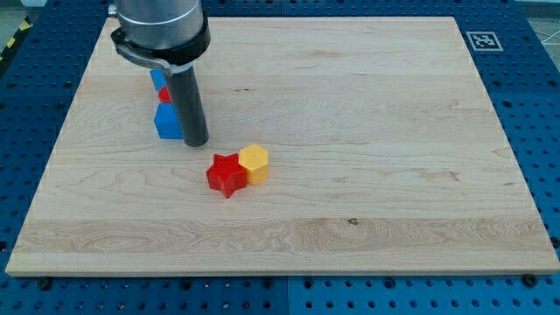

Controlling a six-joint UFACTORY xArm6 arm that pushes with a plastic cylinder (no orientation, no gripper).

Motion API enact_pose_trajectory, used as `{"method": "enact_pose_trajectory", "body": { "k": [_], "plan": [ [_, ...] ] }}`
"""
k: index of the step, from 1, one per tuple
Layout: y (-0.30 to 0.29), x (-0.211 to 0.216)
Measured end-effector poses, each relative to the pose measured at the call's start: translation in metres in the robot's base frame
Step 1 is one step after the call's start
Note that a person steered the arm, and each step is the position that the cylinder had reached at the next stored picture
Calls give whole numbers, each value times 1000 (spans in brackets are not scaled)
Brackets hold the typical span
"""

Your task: Move the yellow hexagon along with the red star down and left a bit

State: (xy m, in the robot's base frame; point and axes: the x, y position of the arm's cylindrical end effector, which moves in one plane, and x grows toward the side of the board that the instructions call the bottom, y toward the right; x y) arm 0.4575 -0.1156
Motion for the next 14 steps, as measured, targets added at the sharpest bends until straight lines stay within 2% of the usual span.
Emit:
{"method": "enact_pose_trajectory", "body": {
  "k": [4, 7, 14],
  "plan": [
    [-1, 1],
    [107, 1],
    [82, 67]
  ]
}}
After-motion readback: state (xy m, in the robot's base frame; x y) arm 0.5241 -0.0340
